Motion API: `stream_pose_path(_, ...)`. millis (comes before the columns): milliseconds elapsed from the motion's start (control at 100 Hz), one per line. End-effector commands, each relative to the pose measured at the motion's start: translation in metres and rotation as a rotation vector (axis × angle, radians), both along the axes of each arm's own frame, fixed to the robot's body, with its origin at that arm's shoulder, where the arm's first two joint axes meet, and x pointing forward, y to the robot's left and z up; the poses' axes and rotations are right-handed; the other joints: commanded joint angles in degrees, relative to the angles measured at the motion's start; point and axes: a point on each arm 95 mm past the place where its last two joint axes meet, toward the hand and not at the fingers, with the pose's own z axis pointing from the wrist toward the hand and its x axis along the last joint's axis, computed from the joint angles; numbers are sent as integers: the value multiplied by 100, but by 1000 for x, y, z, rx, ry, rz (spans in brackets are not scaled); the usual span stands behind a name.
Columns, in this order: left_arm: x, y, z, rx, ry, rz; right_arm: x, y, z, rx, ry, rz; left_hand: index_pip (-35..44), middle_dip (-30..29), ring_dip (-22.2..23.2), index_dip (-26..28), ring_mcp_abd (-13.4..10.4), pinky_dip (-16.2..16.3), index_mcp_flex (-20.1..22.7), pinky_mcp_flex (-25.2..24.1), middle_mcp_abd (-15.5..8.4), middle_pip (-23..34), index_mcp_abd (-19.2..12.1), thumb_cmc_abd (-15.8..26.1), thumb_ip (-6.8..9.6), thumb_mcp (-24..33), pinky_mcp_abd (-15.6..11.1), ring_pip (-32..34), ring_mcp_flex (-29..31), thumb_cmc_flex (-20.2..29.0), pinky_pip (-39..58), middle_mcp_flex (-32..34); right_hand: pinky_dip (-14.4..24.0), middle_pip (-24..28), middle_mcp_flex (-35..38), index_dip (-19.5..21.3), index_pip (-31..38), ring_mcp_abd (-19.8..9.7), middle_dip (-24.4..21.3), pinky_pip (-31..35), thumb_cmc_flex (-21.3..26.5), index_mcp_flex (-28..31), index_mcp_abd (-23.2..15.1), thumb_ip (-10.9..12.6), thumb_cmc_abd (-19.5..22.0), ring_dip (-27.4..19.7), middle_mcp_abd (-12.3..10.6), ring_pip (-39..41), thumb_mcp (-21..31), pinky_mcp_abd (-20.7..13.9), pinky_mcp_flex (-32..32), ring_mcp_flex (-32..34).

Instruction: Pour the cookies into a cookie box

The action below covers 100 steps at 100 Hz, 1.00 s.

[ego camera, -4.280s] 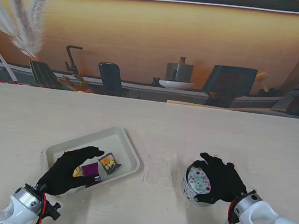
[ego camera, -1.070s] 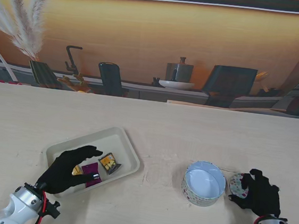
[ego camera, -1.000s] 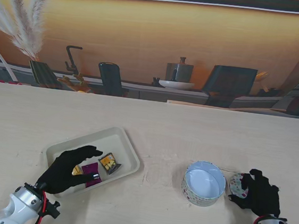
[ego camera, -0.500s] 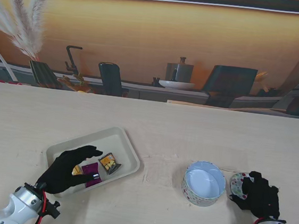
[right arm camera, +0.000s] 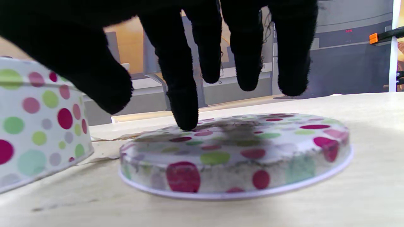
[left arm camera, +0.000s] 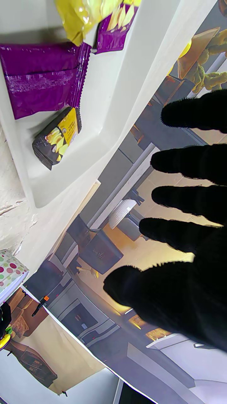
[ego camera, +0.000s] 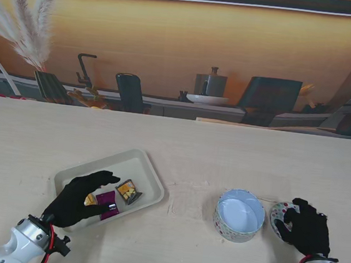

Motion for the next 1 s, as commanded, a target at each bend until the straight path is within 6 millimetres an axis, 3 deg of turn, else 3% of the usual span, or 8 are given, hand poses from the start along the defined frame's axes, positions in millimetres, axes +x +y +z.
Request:
stream_pose_path(0, -2, -2, -1, -1, 9, -8, -7, 7, 0, 6, 3, 22, 40, -23, 82, 16, -20, 150, 83, -17, -59, -175, -108, 179, 59, -146, 96, -66, 7, 52, 11, 14, 6, -70, 66, -154, -254, -175, -49, 78, -208, -30, -14, 151, 95, -66, -98, -94, -17, 112, -92, -179)
stream_pose_path(300, -2, 0, 0, -1, 2, -3, -14, 22, 43, 30, -137, 105, 35, -23, 83, 13, -20, 148, 71, -18, -58, -175, -98, 169, 65, -139, 97, -63, 11, 64, 3, 9, 38, -147, 270, -199, -435, -42, -77, 171, -217, -386, -228, 177, -86, -39, -52, -23, 34, 208, -3, -15)
stream_pose_path(580, -2, 3, 0, 8, -5, -1, -26, 61, 80, 151, -260, 209, 16, -18, 86, 6, -28, 151, 19, -12, -71, -165, -84, 150, 71, -126, 92, -56, 12, 73, 9, 5, 260, -412, 895, -276, -590, 198, -135, 560, -195, -728, -274, 207, -365, 53, 69, 194, 60, 486, 486, 895)
stream_pose_path(990, -4, 19, 2, 27, -20, 37, -30, 134, 94, 266, -329, 363, 10, -12, 90, -2, -25, 156, -4, -1, -67, -145, -68, 123, 73, -106, 94, -41, 33, 79, 22, 21, 433, -713, 1680, -399, -810, 376, -184, 660, -176, -566, -333, 205, -545, 58, 149, 253, 84, 666, 827, 1695)
